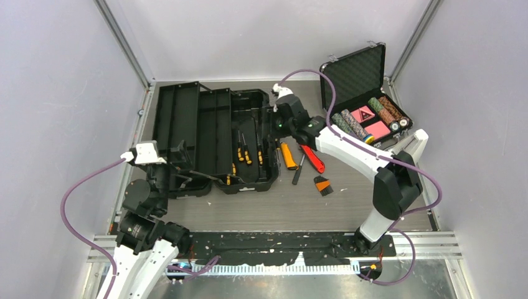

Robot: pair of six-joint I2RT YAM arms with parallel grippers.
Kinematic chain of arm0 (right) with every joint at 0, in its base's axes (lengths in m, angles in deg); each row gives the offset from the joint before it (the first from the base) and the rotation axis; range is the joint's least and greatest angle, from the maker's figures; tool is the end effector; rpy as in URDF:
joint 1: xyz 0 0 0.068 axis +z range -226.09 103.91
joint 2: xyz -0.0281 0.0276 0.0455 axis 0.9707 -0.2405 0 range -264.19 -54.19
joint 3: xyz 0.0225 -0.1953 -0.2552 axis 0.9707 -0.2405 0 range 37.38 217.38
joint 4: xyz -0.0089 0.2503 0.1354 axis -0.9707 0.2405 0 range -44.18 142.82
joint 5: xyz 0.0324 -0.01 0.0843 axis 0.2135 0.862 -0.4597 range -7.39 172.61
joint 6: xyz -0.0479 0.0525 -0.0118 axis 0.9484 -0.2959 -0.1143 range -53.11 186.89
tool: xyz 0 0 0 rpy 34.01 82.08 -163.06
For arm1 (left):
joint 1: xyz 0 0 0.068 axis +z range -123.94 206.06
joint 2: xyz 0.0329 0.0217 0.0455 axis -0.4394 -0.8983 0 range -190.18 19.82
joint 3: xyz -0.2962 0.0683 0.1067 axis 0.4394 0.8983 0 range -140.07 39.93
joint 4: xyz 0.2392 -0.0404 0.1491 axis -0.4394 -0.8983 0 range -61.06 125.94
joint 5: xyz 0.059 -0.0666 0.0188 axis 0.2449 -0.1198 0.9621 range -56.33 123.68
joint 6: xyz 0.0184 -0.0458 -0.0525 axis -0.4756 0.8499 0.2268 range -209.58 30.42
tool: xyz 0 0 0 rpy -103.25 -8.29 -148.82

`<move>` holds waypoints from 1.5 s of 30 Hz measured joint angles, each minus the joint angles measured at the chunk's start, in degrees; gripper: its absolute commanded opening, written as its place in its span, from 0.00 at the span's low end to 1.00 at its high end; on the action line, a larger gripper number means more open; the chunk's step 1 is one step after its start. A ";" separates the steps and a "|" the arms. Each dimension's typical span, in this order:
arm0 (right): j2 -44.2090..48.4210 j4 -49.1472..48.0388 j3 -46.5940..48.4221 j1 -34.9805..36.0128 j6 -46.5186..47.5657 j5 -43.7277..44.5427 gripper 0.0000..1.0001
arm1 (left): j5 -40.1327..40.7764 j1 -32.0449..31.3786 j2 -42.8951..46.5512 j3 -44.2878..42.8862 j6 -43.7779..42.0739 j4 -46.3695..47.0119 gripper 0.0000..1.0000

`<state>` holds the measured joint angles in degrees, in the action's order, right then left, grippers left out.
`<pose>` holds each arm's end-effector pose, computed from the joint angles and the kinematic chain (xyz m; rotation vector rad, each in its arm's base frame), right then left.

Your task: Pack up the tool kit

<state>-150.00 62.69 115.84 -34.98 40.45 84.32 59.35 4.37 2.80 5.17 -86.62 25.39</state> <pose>0.3309 0.2865 0.3283 -0.2683 2.2237 0.6311 0.0880 -0.0072 0.3610 -0.1302 1.4517 -0.0277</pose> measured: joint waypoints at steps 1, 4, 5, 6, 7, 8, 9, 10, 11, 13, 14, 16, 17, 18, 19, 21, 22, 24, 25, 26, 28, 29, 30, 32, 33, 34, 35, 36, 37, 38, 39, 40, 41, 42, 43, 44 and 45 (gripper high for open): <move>0.46 -0.24 -0.76 -0.98 -0.02 -0.04 0.61 | 0.00 0.00 0.00 0.00 0.00 0.00 0.99; 0.57 -0.61 -2.69 -3.17 -0.24 -0.11 0.62 | -0.02 0.00 0.00 0.00 0.00 0.00 0.99; 0.57 -0.61 -3.48 -3.67 -0.37 -0.11 0.63 | -0.04 0.00 0.00 0.00 0.00 0.00 0.99; 0.52 -0.57 -4.13 -3.85 -0.50 -0.26 0.64 | -0.11 0.00 0.00 0.00 0.00 0.00 0.99; 0.26 -0.55 -4.46 -3.82 -0.74 -0.57 0.65 | -0.20 0.00 0.00 0.00 0.00 0.00 0.99; -0.13 -0.57 -4.48 -3.72 -0.81 -0.85 0.65 | -0.20 0.00 0.00 0.00 0.00 -0.02 0.99; -0.74 -0.83 -4.48 -3.56 -0.94 -1.40 0.65 | -0.22 0.00 0.00 0.00 0.00 -0.02 0.99; -1.57 -1.09 -4.48 -3.39 -1.09 -1.86 0.65 | -0.20 -0.02 0.00 0.00 0.00 -0.02 0.99; -2.38 -1.33 -4.48 -3.30 -1.20 -2.25 0.65 | -0.20 -0.02 0.00 0.00 0.00 -0.02 0.99; -3.74 -1.90 -4.48 -3.17 -1.22 -2.60 0.64 | -0.20 -0.04 0.00 0.00 0.00 -0.02 0.99; -4.26 -2.10 -4.48 -3.19 -1.44 -3.37 0.64 | -0.22 -0.04 0.00 0.00 0.00 0.00 0.99; -5.46 -2.93 -4.48 -3.23 -1.88 -4.52 0.64 | -0.22 -0.04 0.00 0.00 0.00 -0.02 0.99; -5.88 -3.13 -4.46 -3.08 -1.88 -4.79 0.63 | -0.22 -0.04 0.00 0.00 0.00 -0.02 0.99; -6.36 -3.17 -4.33 -3.02 -1.81 -5.07 0.63 | -0.22 -0.04 0.00 0.00 0.00 -0.02 0.99; -6.86 -3.13 -4.02 -2.93 -1.60 -5.29 0.62 | -0.22 -0.04 0.00 0.00 0.00 -0.02 0.99; -7.63 -2.97 -3.26 -2.82 -1.07 -6.03 0.62 | -0.22 -0.04 0.00 0.00 0.00 -0.02 0.99; -7.82 -2.80 -2.93 -2.69 -0.85 -6.38 0.62 | -0.22 -0.04 0.00 0.00 0.00 0.00 0.99; -8.46 -2.25 -2.05 -2.12 -0.15 -7.32 0.62 | -0.22 -0.04 0.00 0.00 0.00 -0.02 0.99; -8.70 -2.10 -1.70 -1.70 0.13 -7.96 0.62 | -0.22 -0.04 0.00 0.00 0.00 0.00 0.99; -8.85 -2.03 -1.44 -1.29 0.46 -8.57 0.62 | -0.22 -0.04 0.00 0.00 0.00 -0.02 0.99; -8.87 -1.79 -1.11 -0.39 0.94 -9.81 0.62 | -0.24 -0.04 0.00 0.00 0.00 -0.02 0.99; -8.87 -1.73 -1.07 0.00 1.16 -10.21 0.62 | -0.24 -0.04 0.00 0.00 0.00 -0.02 0.99; -8.87 -1.68 -1.07 0.17 1.31 -10.43 0.62 | -0.24 -0.04 0.00 0.00 0.00 0.00 0.99; -8.85 -1.57 -1.07 0.07 1.53 -10.49 0.62 | -0.24 -0.07 0.00 0.00 0.00 -0.02 0.99; -8.79 -1.62 -1.11 -0.15 1.57 -10.38 0.62 | -0.24 -0.07 0.00 0.00 0.00 -0.02 0.99; -8.66 -1.79 -1.20 -0.44 1.62 -10.12 0.62 | -0.24 -0.07 0.00 0.00 0.00 -0.02 0.99; -8.24 -2.16 -1.42 -0.83 1.68 -9.68 0.62 | -0.24 -0.07 0.00 0.00 0.00 -0.02 0.99; -7.58 -2.32 -1.75 -1.44 1.68 -8.94 0.62 | -0.24 -0.07 0.00 0.00 0.00 -0.02 0.99; -6.80 -2.40 -2.10 -2.14 1.68 -8.00 0.62 | -0.24 -0.07 0.02 0.00 0.00 -0.02 0.99; -5.77 -2.73 -2.60 -3.21 1.68 -6.54 0.62 | -0.24 -0.07 0.02 0.00 0.00 -0.02 0.99; -5.09 -2.84 -2.89 -4.00 1.68 -5.38 0.62 | -0.24 -0.07 0.02 0.00 0.00 -0.02 0.99; -4.37 -3.13 -3.21 -5.03 1.70 -3.96 0.62 | -0.24 -0.07 0.04 0.00 0.00 -0.02 0.99; -3.93 -3.23 -3.37 -5.99 1.73 -2.58 0.62 | -0.24 -0.07 0.04 0.00 0.00 -0.02 0.99; -3.85 -3.50 -3.37 -6.86 1.84 -1.27 0.62 | -0.24 -0.07 0.04 0.00 0.00 -0.02 0.99; -3.87 -3.80 -3.37 -7.69 1.97 0.02 0.62 | -0.24 -0.07 0.04 0.00 0.00 -0.02 0.99; -4.11 -3.80 -3.37 -8.33 2.14 0.94 0.62 | -0.24 -0.07 0.04 0.00 0.00 -0.02 0.99; -4.46 -3.82 -3.37 -8.94 2.36 2.14 0.61 | -0.24 -0.07 0.04 0.00 0.00 -0.02 0.99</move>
<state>-154.46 58.86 112.47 -43.92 42.81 86.46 59.11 4.30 2.85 5.17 -86.62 25.37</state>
